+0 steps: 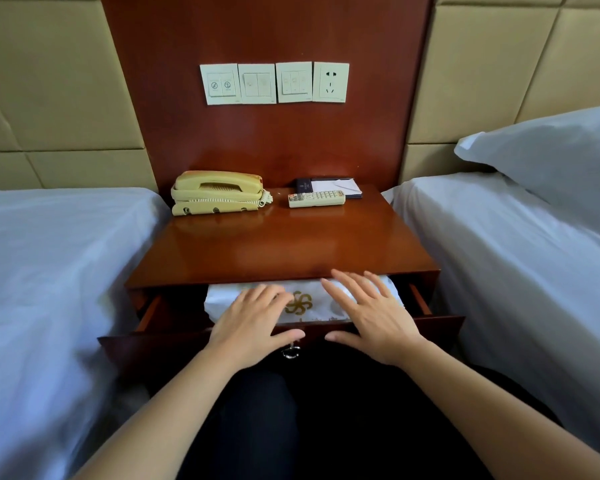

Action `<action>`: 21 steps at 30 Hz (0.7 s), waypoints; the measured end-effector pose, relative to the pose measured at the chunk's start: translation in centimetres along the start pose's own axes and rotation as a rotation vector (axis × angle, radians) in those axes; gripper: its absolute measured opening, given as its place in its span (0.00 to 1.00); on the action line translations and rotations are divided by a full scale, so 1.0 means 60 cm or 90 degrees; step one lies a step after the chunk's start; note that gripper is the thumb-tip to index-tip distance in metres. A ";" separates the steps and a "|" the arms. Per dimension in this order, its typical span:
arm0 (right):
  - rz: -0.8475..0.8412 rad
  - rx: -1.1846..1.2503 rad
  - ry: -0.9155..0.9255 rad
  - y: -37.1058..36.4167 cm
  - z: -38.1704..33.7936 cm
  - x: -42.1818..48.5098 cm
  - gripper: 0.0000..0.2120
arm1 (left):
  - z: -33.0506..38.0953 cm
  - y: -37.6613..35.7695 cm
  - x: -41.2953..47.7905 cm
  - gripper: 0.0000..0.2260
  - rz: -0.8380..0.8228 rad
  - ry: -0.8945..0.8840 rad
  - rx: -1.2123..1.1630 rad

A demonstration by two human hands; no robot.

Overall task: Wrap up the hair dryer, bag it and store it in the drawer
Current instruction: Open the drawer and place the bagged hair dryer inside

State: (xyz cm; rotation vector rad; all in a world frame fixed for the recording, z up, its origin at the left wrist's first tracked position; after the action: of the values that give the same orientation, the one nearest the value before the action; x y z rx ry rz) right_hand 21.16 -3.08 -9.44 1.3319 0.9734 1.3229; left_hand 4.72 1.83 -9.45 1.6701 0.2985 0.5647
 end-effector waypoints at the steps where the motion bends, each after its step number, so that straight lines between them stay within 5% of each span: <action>1: 0.021 0.001 -0.016 -0.001 0.003 0.007 0.40 | -0.006 -0.004 0.005 0.32 0.014 -0.005 0.033; 5: -0.026 0.033 -0.065 -0.016 0.017 0.042 0.48 | -0.033 -0.017 0.031 0.45 -0.016 0.041 0.063; 10: -0.015 0.004 -0.092 -0.021 0.024 0.077 0.54 | -0.058 -0.030 0.061 0.49 -0.048 0.043 0.046; 16: 0.136 0.043 -0.111 -0.015 0.018 0.110 0.32 | -0.077 -0.038 0.084 0.34 0.058 0.105 0.037; 21: 0.162 0.032 -0.082 -0.002 0.016 0.121 0.29 | -0.080 -0.030 0.097 0.27 0.104 0.098 0.048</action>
State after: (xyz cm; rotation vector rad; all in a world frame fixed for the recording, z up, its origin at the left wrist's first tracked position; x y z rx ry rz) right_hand 22.75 3.93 -7.98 1.6009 0.7721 1.3877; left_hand 7.36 9.11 -9.60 1.7375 0.2997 0.8148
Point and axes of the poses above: each hand's wrist, its own x-axis towards the middle knuckle, its own y-axis out of the back of the hand, z = x × y, the point moved 6 cm from there along x, towards the middle knuckle, and after that the axes turned 14 degrees about -y, right-handed, at the moved point
